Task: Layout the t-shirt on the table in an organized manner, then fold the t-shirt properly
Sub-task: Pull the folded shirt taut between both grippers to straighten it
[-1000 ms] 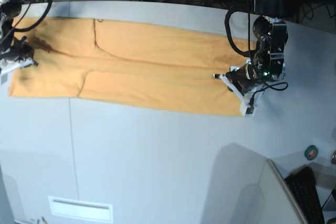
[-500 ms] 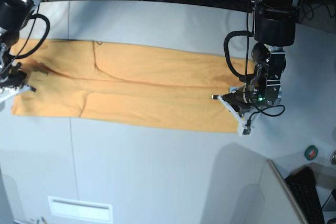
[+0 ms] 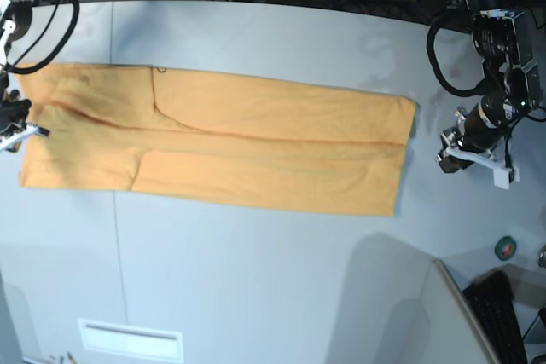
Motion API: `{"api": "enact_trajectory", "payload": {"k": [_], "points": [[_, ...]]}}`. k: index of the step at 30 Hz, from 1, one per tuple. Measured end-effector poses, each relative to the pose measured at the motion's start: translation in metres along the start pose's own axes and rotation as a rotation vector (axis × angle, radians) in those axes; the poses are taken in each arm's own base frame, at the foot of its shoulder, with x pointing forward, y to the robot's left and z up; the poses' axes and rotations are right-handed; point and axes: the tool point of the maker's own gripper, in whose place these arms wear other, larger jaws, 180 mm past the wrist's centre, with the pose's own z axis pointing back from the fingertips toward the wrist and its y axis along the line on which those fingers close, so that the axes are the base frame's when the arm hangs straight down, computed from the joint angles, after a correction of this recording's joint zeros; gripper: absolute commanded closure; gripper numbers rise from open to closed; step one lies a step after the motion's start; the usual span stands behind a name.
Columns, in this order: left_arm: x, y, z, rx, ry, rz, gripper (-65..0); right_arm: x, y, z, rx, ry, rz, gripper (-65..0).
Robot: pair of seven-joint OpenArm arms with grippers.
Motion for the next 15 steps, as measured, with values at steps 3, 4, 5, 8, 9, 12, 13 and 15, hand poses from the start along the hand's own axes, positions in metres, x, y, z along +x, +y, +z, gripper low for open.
{"api": "enact_trajectory", "payload": {"k": [3,4,5,8,9,12,13,15], "points": [[-0.009,0.005,0.002,-0.005,0.007,0.05,-50.5,-0.001,0.001,0.0,0.001,0.001,-0.002,0.0],[-0.014,0.007,-0.001,-0.01,0.021,0.056,-54.0,-0.003,0.003,0.0,0.004,0.004,-0.012,0.0],[-0.02,0.008,-0.004,-0.018,0.037,0.045,-56.1,-0.007,0.006,0.0,0.01,0.01,-0.019,0.0],[-0.039,0.001,-0.012,-0.111,0.094,-0.014,-59.9,-0.014,0.014,-0.001,0.027,0.024,-0.025,0.0],[-0.044,0.001,-0.016,-0.129,0.111,-0.013,-60.1,-0.014,0.014,-0.001,0.029,0.024,-0.025,0.0],[-0.05,0.001,-0.025,-0.138,0.136,0.011,-60.1,-0.016,0.015,-0.001,0.025,0.029,-0.024,0.0],[-0.048,0.0,-0.027,-0.141,0.134,0.013,-60.1,-0.017,0.016,-0.001,0.028,0.031,-0.027,0.0],[-0.044,0.001,-0.029,-0.126,0.133,-0.018,-60.1,-0.019,0.018,-0.001,0.032,0.033,-0.032,0.0]]}}
